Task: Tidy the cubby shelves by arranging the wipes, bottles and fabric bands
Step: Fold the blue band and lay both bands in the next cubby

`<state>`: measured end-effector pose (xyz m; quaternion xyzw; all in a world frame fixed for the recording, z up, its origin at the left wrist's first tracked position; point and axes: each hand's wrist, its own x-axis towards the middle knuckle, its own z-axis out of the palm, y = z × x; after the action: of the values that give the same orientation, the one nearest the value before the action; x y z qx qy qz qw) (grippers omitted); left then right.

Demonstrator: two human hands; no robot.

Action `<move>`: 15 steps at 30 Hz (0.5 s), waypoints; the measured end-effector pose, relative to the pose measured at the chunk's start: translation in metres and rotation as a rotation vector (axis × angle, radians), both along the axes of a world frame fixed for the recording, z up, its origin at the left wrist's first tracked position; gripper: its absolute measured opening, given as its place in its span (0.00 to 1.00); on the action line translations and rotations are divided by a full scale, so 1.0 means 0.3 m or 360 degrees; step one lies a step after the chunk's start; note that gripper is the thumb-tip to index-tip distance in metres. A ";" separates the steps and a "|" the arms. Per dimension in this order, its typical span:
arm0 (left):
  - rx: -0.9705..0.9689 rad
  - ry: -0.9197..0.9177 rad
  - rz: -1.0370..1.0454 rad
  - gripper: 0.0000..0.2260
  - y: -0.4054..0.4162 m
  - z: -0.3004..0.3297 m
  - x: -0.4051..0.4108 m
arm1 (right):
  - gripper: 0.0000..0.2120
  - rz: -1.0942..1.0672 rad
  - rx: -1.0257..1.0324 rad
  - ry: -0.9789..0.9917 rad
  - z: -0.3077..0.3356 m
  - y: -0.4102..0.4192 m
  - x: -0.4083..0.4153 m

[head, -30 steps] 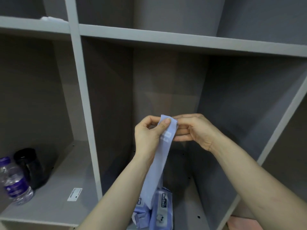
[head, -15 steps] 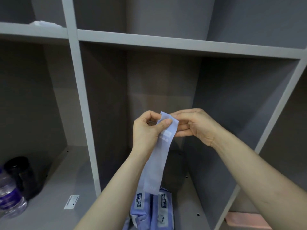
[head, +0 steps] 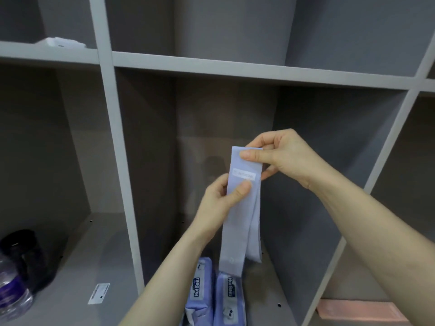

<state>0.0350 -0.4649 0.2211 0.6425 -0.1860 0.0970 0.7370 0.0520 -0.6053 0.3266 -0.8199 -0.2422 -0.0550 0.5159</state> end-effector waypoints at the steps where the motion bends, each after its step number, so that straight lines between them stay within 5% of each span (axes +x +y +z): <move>1: -0.0048 0.0055 -0.0161 0.12 -0.012 -0.003 -0.006 | 0.05 -0.0003 -0.0021 -0.0023 0.008 0.000 -0.005; 5: -0.0257 0.0192 -0.0480 0.08 -0.048 -0.038 -0.009 | 0.07 -0.0044 -0.0059 -0.0048 0.008 -0.008 -0.014; 10: -0.0167 0.0234 -0.1007 0.18 -0.065 -0.067 -0.021 | 0.06 -0.0123 0.0002 -0.0007 -0.004 -0.045 -0.026; 15: -0.0178 0.0224 -0.0948 0.12 -0.093 -0.045 -0.014 | 0.07 -0.0178 0.0084 0.0025 0.004 -0.078 -0.035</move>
<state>0.0308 -0.4929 0.2076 0.5235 -0.3089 -0.1578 0.7782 0.0414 -0.6287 0.3277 -0.8187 -0.1904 -0.0836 0.5353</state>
